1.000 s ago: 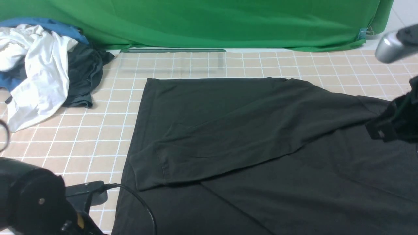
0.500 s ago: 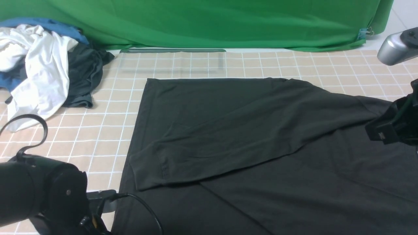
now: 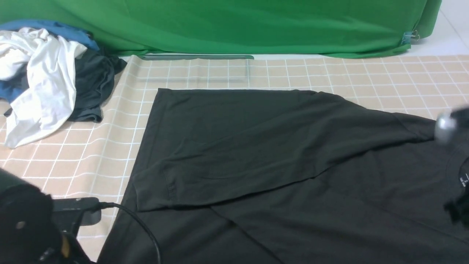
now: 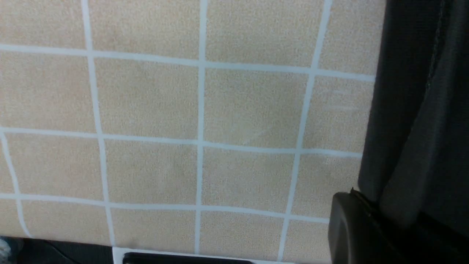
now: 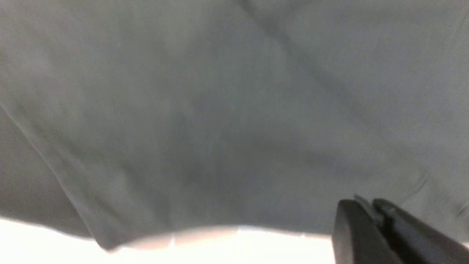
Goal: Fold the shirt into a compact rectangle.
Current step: 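Grasp the near edge of the shirt at its hem and shoulder corners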
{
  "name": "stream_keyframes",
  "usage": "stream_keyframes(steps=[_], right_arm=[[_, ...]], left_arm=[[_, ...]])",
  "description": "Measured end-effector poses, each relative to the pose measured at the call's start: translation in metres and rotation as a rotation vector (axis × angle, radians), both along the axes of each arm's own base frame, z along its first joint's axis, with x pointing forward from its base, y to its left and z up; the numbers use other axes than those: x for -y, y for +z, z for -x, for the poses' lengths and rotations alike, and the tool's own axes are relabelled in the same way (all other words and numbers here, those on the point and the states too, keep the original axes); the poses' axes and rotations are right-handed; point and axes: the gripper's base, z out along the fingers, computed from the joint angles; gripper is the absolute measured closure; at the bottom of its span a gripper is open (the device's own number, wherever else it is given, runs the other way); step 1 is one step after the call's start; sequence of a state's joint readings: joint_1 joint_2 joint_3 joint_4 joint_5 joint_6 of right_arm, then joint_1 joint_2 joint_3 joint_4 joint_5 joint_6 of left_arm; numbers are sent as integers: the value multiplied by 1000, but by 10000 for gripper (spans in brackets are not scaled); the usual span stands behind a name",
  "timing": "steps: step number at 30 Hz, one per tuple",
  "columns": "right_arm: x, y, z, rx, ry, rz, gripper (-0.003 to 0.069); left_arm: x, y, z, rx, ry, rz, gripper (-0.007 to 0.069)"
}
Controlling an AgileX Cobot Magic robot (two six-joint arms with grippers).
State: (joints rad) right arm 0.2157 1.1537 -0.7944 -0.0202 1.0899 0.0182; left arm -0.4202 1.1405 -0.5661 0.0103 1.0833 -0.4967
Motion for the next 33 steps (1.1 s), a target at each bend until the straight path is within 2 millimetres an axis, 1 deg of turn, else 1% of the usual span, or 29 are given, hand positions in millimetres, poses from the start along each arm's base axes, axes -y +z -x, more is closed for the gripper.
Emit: stream_keyframes(steps=[1,2,3,4,7,8,10,12,17,20,23,26,28,30,31,32,33], right_arm=[[1,-10,4,-26,-9,6,470],[2,-20,8,-45,-17,9,411],[3,-26,11,-51,-25,9,362],[4,-38,16,-62,-47,7,281],[6,-58,24,-68,-100,5,167],[7,-64,26,-64,-127,7,137],[9,-71,27,-64,-172,24,99],[12,-76,25,-71,-211,51,81],[19,-85,19,-95,-259,135,74],[24,-90,17,-117,-297,152,74],[32,-100,11,-158,-385,115,74],[33,-108,8,-185,-411,61,78],[33,-109,6,-195,-408,48,95],[32,-111,4,-212,-390,30,186],[31,-113,2,-221,-379,22,259],[30,-115,2,-232,-369,16,347],[29,-115,1,-236,-365,11,393]], left_arm=[[-1,2,2,0,0,0,595],[-1,3,3,0,0,-1,595],[-2,3,4,1,3,-2,595],[-2,4,5,1,5,-4,595],[-3,5,5,-2,13,-6,595],[-3,5,5,-3,13,-7,595],[-3,5,5,-4,14,-7,595],[-3,5,5,-4,15,-8,595],[-3,5,6,-7,13,-9,595],[-3,5,6,-7,2,-6,595],[0,5,5,4,-18,23,594],[2,5,3,28,-26,41,594],[2,5,2,38,-26,50,594],[3,5,1,41,-30,52,594],[3,5,1,44,-30,53,594],[3,5,1,46,-30,55,594],[3,5,1,46,-28,56,594]])
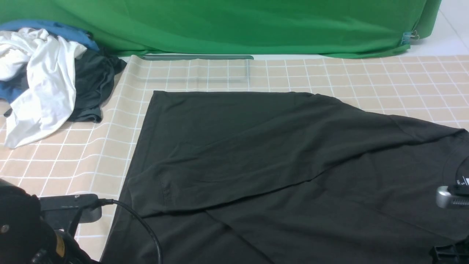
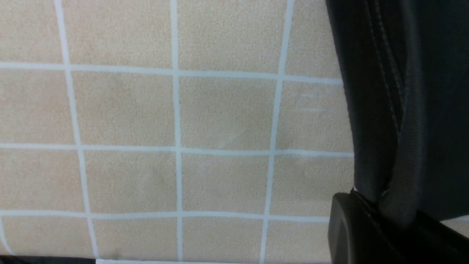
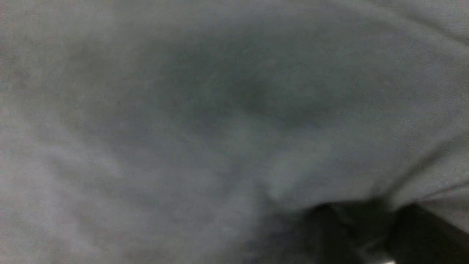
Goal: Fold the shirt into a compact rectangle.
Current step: 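Grasp the near edge of the shirt at its hem and shoulder corners, then fold the black garment in half by bringing its near edge over to the far edge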
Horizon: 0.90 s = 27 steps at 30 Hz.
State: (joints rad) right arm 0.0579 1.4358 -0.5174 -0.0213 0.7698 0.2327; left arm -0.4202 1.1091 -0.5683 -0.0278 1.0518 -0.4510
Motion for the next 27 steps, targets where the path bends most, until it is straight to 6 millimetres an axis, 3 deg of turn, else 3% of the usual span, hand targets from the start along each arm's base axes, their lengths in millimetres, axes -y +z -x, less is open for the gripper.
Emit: stream_keyframes(steps=[2,5,10,19,25,27], right_arm=[[-1,0,-1,-4,6,-6,522],[-1,1,-3,-5,26,-8,586],[-1,10,-6,27,66,-10,589],[-2,72,-34,199,121,-8,592],[-3,112,-70,328,139,10,592],[-4,120,-90,342,157,16,592]], left_arm=[[1,1,-1,5,9,4,594],[2,9,-6,31,20,15,594],[6,31,-17,93,62,30,594],[6,73,-43,229,131,44,594],[-5,87,-87,262,211,57,594],[-8,88,-111,252,226,71,594]])
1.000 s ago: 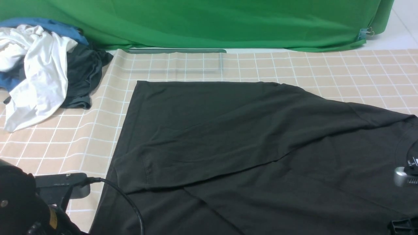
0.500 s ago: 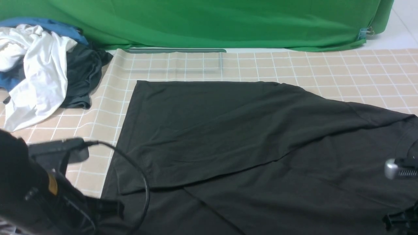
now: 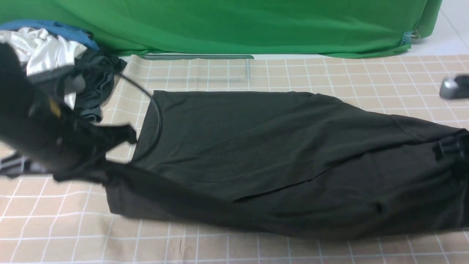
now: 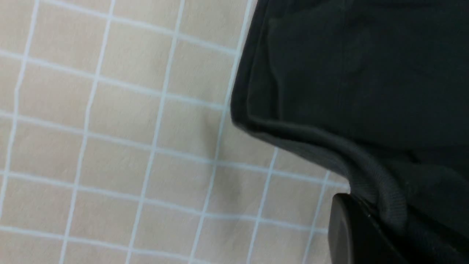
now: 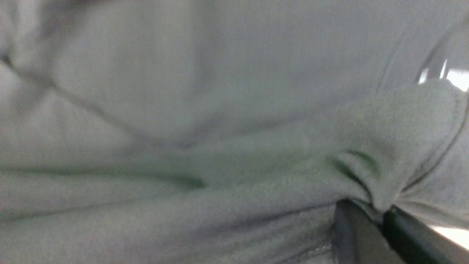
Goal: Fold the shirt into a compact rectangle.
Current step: 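Fold the black garment in half by bringing its near edge over to the far edge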
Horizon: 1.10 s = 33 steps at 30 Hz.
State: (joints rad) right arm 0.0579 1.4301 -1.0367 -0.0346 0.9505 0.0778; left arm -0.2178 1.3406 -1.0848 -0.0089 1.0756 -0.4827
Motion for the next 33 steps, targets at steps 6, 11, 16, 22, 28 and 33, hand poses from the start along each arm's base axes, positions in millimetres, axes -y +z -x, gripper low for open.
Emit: stream_keyframes(steps=[6,11,16,22,28,33], right_arm=[[5,-3,-66,-1,-19,3,592],[14,-21,-119,-17,-49,3,592],[17,-40,-157,-21,-58,2,526],[16,-28,-167,-42,-32,16,247],[-24,-15,-163,-25,250,10,186],[-81,-28,-169,55,511,13,179]], left_arm=[[-12,-3,-68,0,70,21,594],[-16,-22,-121,-16,80,16,594],[-11,-47,-160,-63,76,11,594],[-9,-55,-179,-101,74,5,594],[-9,-42,-184,-63,73,11,594],[-9,-41,-184,-67,73,14,594]])
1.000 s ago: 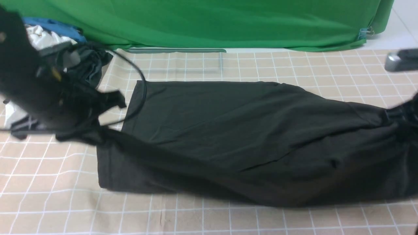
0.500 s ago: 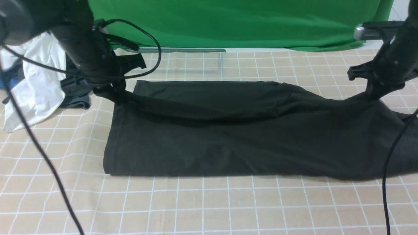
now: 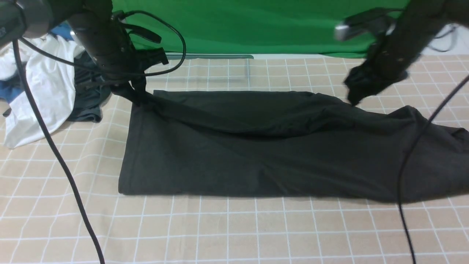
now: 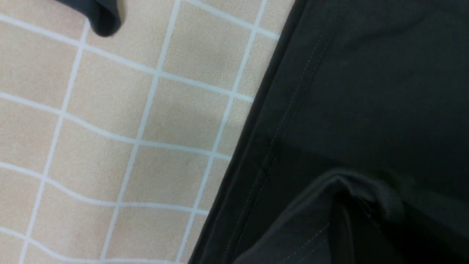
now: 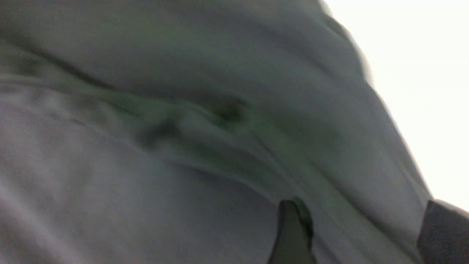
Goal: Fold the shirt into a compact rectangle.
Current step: 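Fold the black garment in half by bringing its near edge over to the far edge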
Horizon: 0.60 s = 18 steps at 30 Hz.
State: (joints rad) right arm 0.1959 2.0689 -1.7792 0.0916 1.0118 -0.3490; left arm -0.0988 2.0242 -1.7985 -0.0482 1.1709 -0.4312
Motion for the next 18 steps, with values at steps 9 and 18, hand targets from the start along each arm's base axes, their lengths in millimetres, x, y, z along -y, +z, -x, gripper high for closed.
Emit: stream_keyframes(steps=[9,18], right_arm=[[-26,-47,-11,-24,93,29,181],[-28,-54,-14,-31,145,29,592]], left_arm=[[0,0,1,-13,0,-1,594],[0,0,2,-22,7,7,594]])
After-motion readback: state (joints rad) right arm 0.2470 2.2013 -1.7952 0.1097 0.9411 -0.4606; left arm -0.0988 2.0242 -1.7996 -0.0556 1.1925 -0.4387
